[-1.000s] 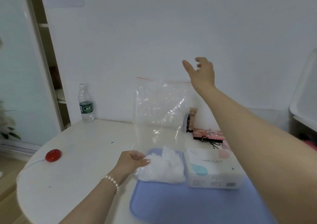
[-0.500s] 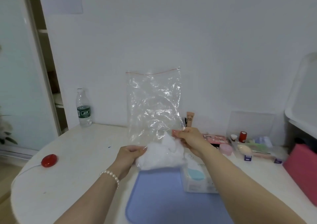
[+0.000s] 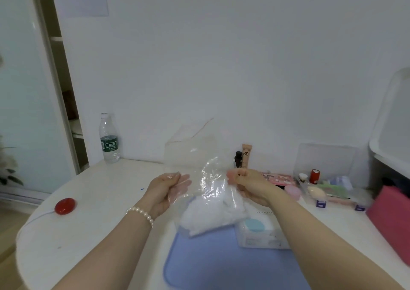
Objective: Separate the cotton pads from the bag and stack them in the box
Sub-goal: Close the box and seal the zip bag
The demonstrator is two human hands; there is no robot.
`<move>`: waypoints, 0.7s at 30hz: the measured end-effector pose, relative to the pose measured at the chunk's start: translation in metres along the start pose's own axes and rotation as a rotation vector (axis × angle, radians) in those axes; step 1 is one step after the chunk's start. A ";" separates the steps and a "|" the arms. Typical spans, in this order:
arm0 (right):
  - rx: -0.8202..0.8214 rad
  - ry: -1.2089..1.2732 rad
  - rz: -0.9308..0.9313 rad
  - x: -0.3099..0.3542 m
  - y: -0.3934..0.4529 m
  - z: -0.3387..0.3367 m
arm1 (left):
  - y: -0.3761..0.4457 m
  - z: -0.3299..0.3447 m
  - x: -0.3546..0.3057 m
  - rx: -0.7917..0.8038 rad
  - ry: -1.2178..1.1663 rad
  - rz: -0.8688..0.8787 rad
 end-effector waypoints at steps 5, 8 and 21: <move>0.006 -0.003 0.120 -0.030 0.001 -0.012 | 0.006 -0.008 -0.002 -0.055 -0.085 0.016; -0.130 0.013 0.022 -0.026 0.002 -0.025 | 0.006 -0.011 -0.002 -0.076 -0.093 0.033; -0.165 -0.202 -0.144 -0.002 -0.015 -0.017 | 0.008 -0.023 -0.016 -0.191 -0.101 0.104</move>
Point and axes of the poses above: each hand's wrist, its own y-axis towards the middle knuckle, its own z-axis out of the palm, x = y × z, the point moved 10 cm from there along y, towards the middle knuckle, and after that the axes turned 15 degrees about y, right-handed, at the moved point
